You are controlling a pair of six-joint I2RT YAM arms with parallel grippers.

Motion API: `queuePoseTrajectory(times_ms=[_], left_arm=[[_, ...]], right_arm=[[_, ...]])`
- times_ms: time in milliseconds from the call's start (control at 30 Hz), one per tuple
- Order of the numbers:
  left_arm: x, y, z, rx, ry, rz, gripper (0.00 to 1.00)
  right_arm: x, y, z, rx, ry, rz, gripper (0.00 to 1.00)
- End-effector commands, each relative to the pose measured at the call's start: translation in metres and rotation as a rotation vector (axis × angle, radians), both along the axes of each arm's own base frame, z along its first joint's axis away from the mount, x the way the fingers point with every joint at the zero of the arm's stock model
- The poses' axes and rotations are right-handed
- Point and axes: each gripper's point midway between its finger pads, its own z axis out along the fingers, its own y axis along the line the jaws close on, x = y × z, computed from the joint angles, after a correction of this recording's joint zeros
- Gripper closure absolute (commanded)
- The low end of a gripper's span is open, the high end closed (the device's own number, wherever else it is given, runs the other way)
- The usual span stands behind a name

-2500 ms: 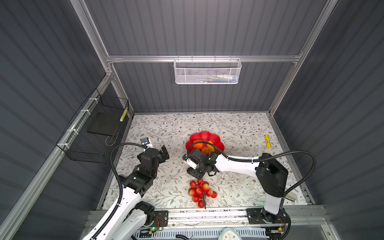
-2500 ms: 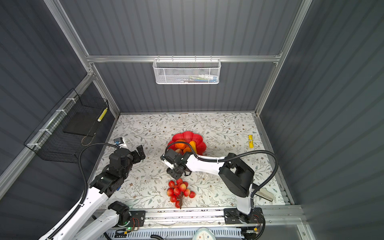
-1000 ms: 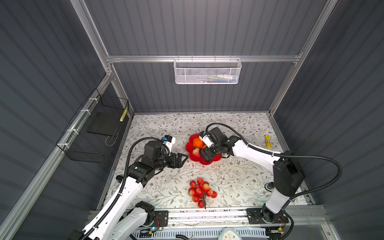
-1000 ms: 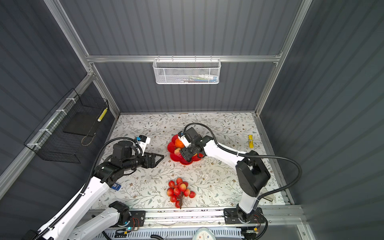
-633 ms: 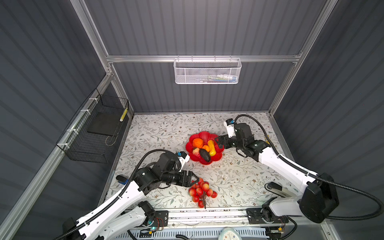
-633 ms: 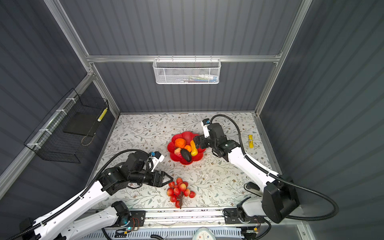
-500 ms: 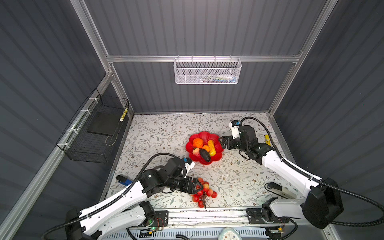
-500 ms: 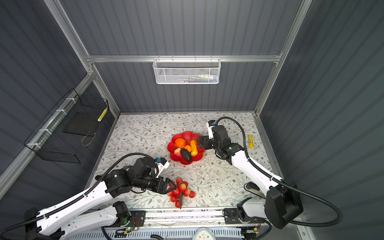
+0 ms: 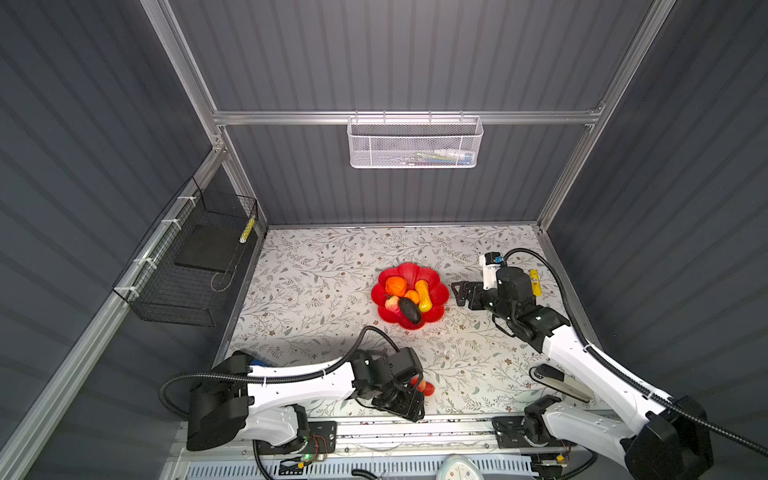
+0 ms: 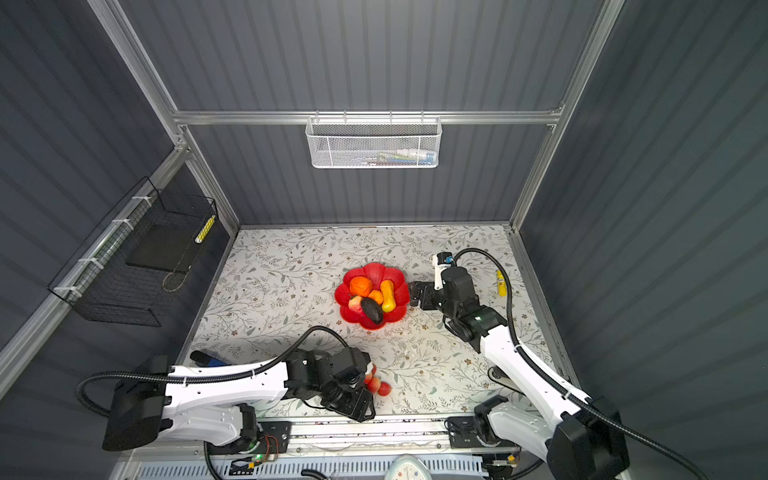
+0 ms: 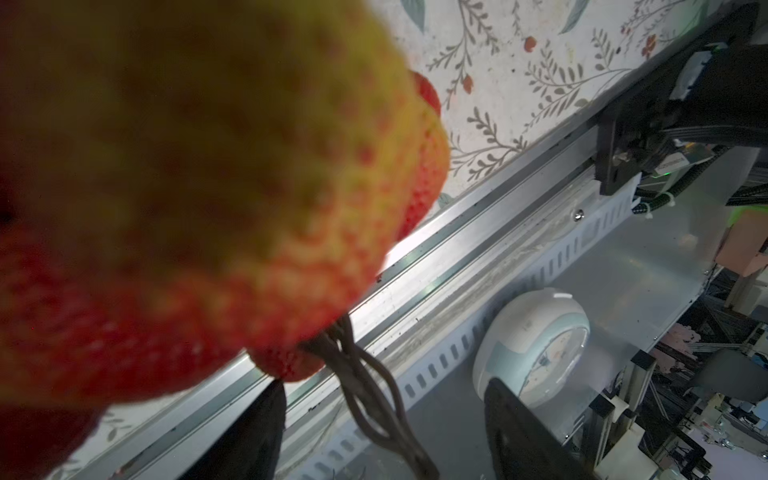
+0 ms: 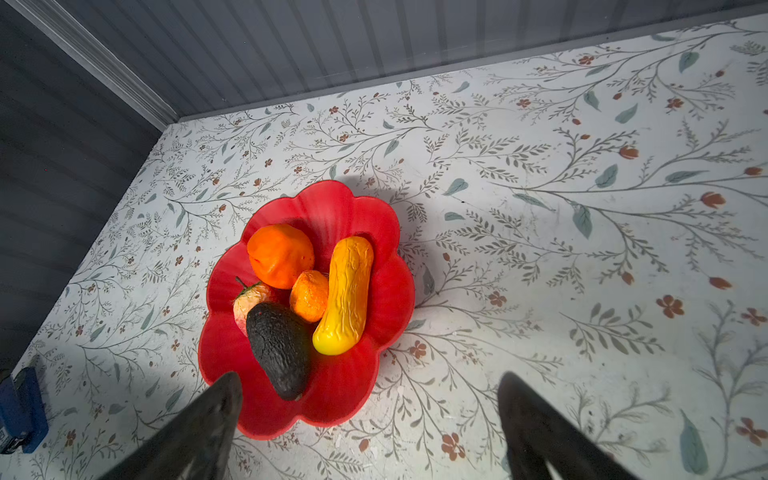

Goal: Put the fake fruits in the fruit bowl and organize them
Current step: 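Grasp the red strawberry bunch by its stems with the left gripper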

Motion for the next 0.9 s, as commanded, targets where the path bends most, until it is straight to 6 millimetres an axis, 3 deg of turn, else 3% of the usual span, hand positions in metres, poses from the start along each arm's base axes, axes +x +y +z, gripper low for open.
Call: queuePoseTrajectory(times_ms=[0, 167, 333, 533, 867], left_arm=[[0.0, -0.011, 0.002, 0.0, 0.012, -0.004, 0.31], [0.001, -0.014, -0.007, 0.028, 0.018, -0.019, 0.51], [0.006, -0.019, -0.006, 0.032, -0.002, -0.011, 0.64], [0.016, -0.018, -0.001, 0.03, -0.03, 0.014, 1.0], [0.039, -0.011, 0.018, 0.0, -0.095, 0.058, 1.0]], right_arm=[[-0.003, -0.006, 0.0, 0.012, -0.005, -0.027, 0.05], [-0.007, -0.01, -0.003, 0.017, -0.003, -0.033, 0.05], [-0.007, -0.01, -0.006, 0.019, 0.003, -0.035, 0.04], [-0.005, -0.006, -0.007, 0.034, 0.011, -0.026, 0.04], [-0.004, -0.003, -0.012, 0.049, 0.03, -0.02, 0.03]])
